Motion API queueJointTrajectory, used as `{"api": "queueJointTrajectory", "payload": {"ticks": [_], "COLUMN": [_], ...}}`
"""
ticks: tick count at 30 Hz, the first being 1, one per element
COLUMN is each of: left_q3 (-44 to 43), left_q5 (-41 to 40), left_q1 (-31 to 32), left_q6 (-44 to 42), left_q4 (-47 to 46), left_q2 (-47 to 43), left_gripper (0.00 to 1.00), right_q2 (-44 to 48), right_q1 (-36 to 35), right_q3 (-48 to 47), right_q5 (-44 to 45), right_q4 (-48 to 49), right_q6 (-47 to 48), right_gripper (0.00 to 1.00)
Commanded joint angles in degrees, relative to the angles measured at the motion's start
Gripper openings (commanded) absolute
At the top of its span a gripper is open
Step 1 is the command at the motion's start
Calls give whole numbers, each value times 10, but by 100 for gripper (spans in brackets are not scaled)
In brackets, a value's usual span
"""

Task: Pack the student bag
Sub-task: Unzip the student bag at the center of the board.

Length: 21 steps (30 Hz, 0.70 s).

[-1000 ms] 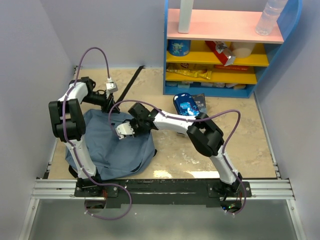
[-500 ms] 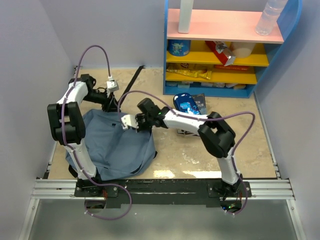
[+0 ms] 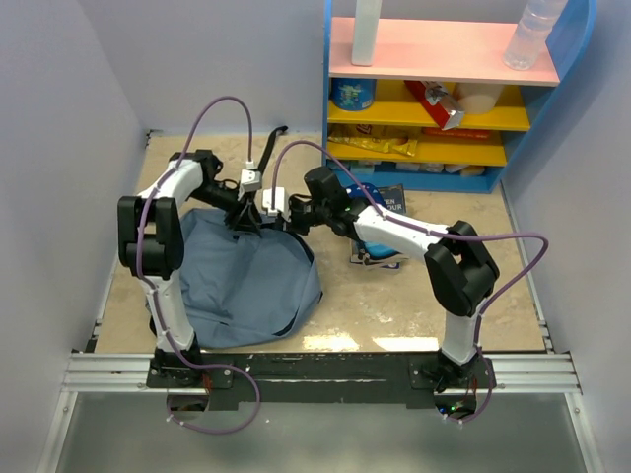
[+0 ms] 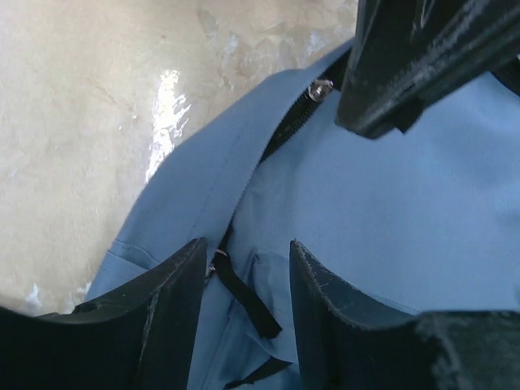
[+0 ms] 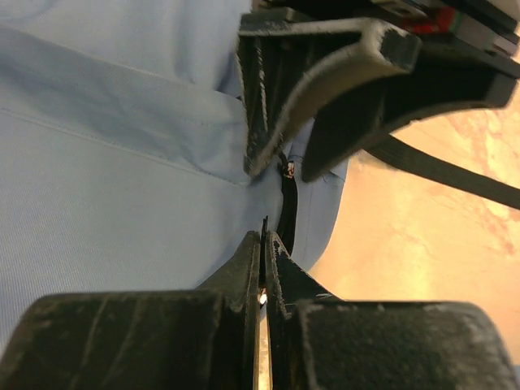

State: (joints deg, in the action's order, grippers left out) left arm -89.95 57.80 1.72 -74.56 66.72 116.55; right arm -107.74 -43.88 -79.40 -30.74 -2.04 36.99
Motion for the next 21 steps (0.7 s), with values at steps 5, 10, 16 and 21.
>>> {"api": "queueJointTrajectory", "payload": {"ticks": [5,10,16,21], "left_q3": [-70,-73,-65,-87], "left_q5": [88,117,112,137], "left_q1": [11,15,30,34], "left_q6": [-65,-161,-175,-171], "left_q4": [37,86,86,83], "left_q2": [33,56,68,76], "left_gripper": [56,68,68,64], "right_q2": [17,19,21,19], "right_q1": [-2,-2,-2,-2], "right_q3": [11,13,11,6], "right_q5": [-56,-62,-66,-73], "right_q4": [62,63,63,63], "right_q6": [-22,-21,-17,-17], "right_gripper": [0,0,0,0]}}
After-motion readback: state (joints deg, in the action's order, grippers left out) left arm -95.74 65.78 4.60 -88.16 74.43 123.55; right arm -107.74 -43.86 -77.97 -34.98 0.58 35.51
